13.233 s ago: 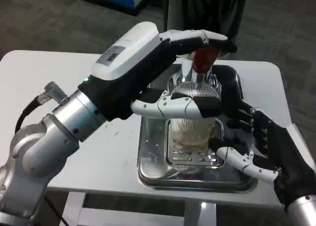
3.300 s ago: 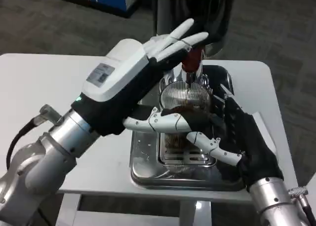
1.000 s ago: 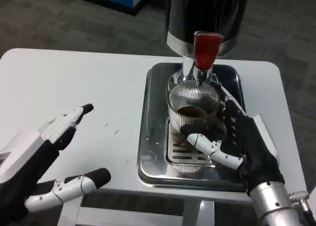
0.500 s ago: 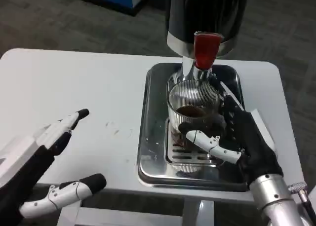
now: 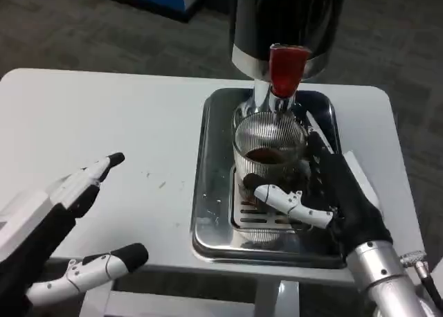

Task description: Grasp the cup under the faucet to collect the drink, then remove the cup.

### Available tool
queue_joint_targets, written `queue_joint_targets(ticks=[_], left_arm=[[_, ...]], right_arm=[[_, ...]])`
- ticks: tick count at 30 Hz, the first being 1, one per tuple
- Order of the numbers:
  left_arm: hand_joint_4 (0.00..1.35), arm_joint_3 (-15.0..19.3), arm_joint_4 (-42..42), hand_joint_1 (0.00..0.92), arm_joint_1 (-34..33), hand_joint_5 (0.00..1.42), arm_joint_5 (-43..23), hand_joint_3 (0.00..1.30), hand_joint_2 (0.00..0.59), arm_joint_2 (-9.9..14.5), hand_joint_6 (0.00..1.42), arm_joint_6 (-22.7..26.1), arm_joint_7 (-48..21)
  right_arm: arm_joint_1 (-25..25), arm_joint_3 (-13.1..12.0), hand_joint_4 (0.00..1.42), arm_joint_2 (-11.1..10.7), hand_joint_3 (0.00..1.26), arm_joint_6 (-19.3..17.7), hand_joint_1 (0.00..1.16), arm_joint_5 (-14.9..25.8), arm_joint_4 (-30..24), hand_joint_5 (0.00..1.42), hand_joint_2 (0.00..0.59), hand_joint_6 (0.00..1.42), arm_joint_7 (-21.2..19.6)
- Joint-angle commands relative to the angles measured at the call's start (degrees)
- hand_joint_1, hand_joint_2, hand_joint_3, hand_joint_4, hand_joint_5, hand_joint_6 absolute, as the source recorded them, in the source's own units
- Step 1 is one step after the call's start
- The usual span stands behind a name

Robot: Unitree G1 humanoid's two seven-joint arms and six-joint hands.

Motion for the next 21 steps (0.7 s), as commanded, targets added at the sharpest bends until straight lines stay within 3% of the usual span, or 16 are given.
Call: queue_joint_targets(ticks=[1,21], left_arm=[[0.0,-0.2,-0.5,0.0,0.3,0.0,-0.3,0.0,0.084,0.7,0.0,0.0,-0.8],[0.0,0.7,0.2,0.0,1.4,0.0,-0.7,0.0,0.086,0.7,0.0,-0.4,-1.3]], right_arm=[[-0.5,0.9,0.08,-0.2,0.0,0.7,0.75,-0.9,0.5,0.08,0.157,0.08,0.4],[-1.4,2.0,0.12,0.9,0.04,1.3,0.77,-4.5,1.2,0.11,0.152,0.13,-2.3]])
